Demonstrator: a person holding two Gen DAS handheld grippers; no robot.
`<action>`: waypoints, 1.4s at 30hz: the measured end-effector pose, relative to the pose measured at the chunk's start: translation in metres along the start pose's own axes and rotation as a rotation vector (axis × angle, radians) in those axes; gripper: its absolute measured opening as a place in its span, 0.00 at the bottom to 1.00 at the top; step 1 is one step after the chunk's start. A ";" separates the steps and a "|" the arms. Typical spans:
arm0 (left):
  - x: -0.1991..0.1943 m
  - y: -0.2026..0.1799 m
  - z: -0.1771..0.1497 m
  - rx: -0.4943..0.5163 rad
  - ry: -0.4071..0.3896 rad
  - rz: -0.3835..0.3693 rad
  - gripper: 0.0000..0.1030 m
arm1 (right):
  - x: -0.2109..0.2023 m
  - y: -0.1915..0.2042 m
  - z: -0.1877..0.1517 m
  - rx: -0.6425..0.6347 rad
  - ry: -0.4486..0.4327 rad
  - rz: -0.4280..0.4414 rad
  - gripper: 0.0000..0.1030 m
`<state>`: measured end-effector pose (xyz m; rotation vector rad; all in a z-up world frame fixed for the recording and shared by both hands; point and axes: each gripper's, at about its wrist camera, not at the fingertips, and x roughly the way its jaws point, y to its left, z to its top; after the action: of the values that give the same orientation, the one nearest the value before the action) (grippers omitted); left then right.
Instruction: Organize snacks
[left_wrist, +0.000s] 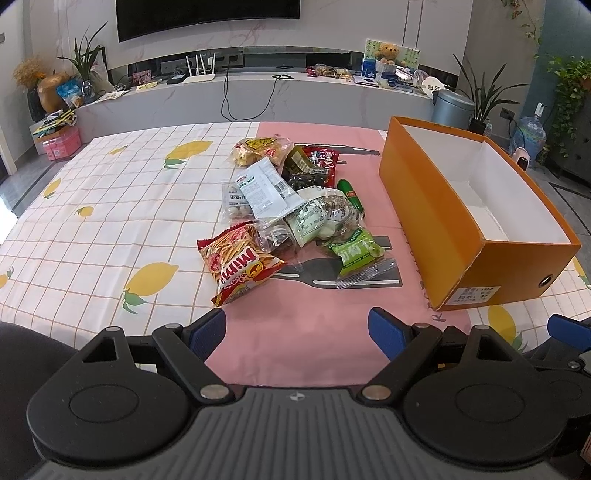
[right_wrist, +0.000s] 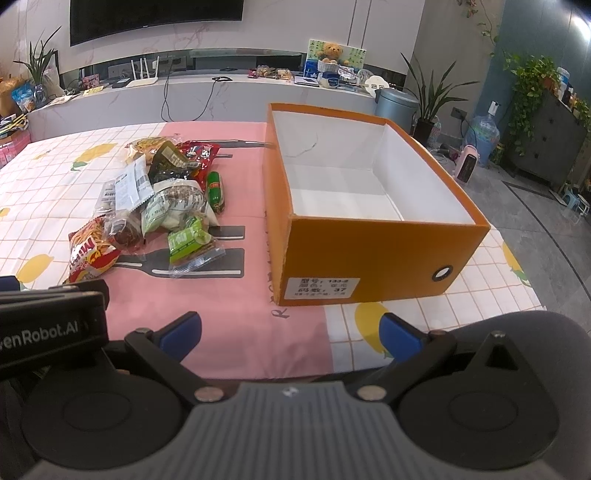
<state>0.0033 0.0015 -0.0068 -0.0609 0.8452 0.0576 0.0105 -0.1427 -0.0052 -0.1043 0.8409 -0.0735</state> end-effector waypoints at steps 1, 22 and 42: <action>0.000 0.000 0.000 -0.003 0.004 0.000 0.99 | 0.000 0.001 0.000 -0.001 0.000 -0.005 0.97; 0.006 0.028 0.008 -0.091 -0.021 -0.013 0.99 | 0.003 0.017 0.012 -0.003 -0.042 -0.002 0.97; 0.041 0.091 0.024 -0.201 -0.088 -0.056 0.98 | 0.054 0.093 0.034 -0.246 -0.281 0.079 0.95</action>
<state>0.0412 0.0954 -0.0241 -0.2688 0.7474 0.0915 0.0741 -0.0540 -0.0342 -0.3052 0.5693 0.1178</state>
